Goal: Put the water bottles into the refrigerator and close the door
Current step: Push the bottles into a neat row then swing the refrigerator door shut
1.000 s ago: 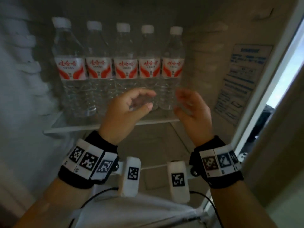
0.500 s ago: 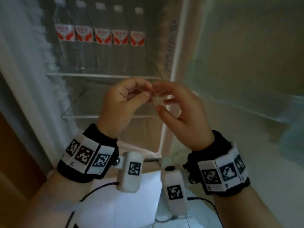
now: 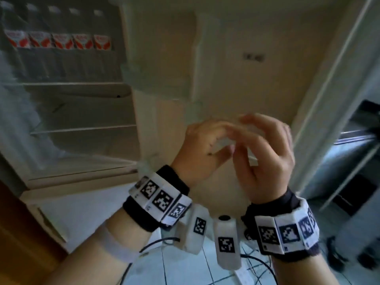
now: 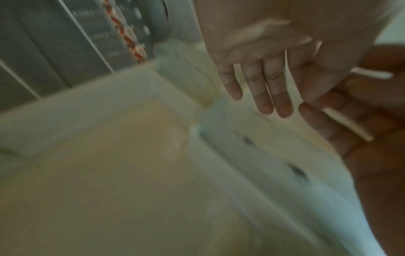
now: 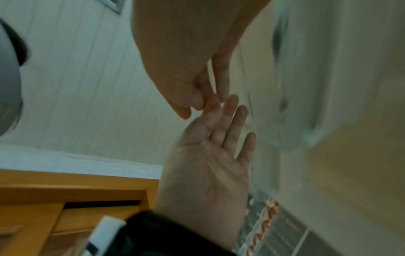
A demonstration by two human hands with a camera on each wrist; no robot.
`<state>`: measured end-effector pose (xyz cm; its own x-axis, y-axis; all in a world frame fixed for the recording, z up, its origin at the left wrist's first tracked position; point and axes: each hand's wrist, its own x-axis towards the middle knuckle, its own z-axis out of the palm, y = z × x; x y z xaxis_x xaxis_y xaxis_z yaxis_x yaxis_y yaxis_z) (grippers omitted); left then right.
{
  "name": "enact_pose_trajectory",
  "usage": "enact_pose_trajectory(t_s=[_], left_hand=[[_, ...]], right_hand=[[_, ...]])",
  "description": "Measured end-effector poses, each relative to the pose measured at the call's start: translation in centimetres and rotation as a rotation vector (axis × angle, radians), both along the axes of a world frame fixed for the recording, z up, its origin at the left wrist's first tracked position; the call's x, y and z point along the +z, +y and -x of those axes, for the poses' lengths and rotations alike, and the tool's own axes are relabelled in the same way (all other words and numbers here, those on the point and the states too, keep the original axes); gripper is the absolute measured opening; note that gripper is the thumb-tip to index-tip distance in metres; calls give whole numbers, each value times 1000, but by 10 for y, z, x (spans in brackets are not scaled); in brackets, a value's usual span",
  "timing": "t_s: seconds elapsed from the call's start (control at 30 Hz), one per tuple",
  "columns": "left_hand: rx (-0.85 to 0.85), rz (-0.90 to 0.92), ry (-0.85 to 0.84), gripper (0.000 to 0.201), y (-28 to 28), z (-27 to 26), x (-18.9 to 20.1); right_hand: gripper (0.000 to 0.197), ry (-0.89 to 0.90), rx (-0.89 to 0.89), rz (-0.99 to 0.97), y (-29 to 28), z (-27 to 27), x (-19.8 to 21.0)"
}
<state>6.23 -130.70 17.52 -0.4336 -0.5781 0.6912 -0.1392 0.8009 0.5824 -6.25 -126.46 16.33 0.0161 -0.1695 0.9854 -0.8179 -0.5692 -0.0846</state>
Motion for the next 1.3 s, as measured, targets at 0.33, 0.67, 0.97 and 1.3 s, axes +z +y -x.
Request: enact_pose_trajectory(t_s=[0.33,0.67,0.97,1.3], left_hand=[[112,-46,25,28,41,3,0],[154,-207,206,31,116,-125,-16],[249,-361,297,52,166,-268,-28],[607,-271,642,69,75,-380,-40]], right_hand=[[67,-710,116,-309,35,67,-19],[72,-574,225,-382,101,-68,-32],[62,-325,461,-396,98,-231,-38],[58,-240,491,-503,-63,-339,-50]])
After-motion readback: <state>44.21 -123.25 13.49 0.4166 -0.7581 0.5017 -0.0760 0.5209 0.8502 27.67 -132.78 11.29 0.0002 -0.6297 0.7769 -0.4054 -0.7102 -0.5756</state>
